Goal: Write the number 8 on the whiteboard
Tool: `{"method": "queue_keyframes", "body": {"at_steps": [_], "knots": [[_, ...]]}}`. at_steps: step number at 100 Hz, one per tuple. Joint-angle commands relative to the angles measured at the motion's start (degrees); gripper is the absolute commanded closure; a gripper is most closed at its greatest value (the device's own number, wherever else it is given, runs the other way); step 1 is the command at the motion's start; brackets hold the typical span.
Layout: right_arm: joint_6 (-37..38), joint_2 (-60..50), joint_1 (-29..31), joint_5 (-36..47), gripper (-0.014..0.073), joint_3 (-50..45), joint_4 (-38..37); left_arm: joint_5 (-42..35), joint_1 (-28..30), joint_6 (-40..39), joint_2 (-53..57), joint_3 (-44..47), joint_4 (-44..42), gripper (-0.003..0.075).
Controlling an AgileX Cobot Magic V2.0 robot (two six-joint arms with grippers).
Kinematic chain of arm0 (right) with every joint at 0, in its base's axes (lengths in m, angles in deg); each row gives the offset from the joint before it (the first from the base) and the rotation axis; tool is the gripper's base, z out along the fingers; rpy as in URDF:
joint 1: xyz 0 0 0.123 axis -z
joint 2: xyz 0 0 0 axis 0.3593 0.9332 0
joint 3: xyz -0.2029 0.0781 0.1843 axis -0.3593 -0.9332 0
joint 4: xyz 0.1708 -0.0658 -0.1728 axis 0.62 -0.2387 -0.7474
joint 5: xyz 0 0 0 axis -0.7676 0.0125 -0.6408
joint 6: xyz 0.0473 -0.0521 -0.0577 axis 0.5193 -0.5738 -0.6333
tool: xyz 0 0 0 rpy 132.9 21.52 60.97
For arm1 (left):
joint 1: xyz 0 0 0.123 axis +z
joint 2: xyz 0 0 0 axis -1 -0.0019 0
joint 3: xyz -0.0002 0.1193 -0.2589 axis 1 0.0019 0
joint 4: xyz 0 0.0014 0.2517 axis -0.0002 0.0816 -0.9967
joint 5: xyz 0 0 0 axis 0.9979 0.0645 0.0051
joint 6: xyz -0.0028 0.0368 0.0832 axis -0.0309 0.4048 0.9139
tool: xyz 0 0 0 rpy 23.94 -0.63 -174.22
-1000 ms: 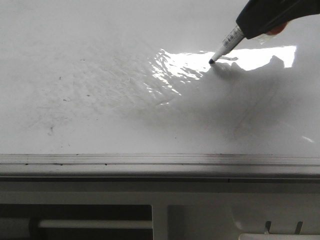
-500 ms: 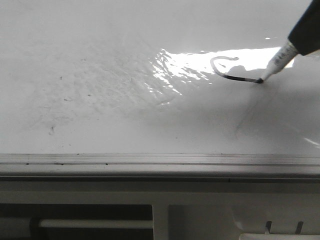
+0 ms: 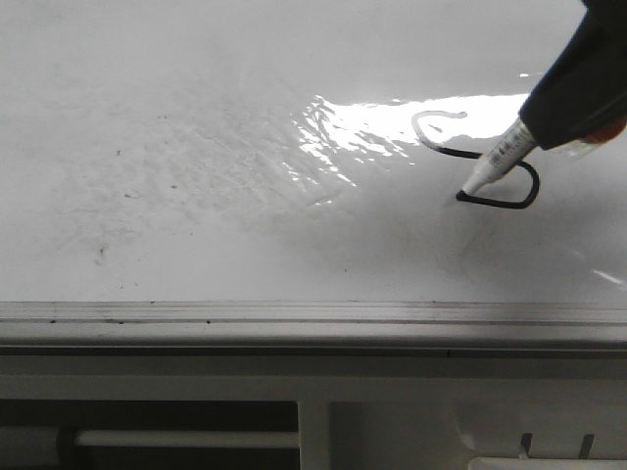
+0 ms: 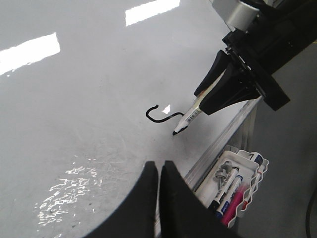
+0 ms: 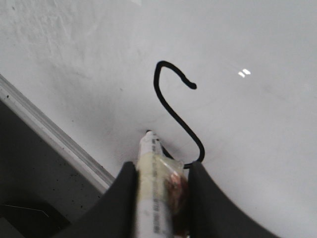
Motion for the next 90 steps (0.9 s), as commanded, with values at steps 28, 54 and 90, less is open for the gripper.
{"method": "queue_keyframes", "body": {"at_steps": [28, 54, 90], "knots": [[0.2, 0.2, 0.4, -0.9, 0.0638, 4.9, -10.3, -2.9, 0.3, -0.7, 0.0, -1.5, 1.3, 0.0741], [2.0, 0.3, 0.6, -1.5, 0.0638, 5.3, -14.2, -2.9, 0.3, -0.7, 0.0, -1.5, 1.3, 0.0741], [3.1, -1.3, 0.2, 1.3, 0.0638, 6.0, -10.7, -2.7, 0.3, -0.7, 0.0, -1.5, 1.3, 0.0741]]}}
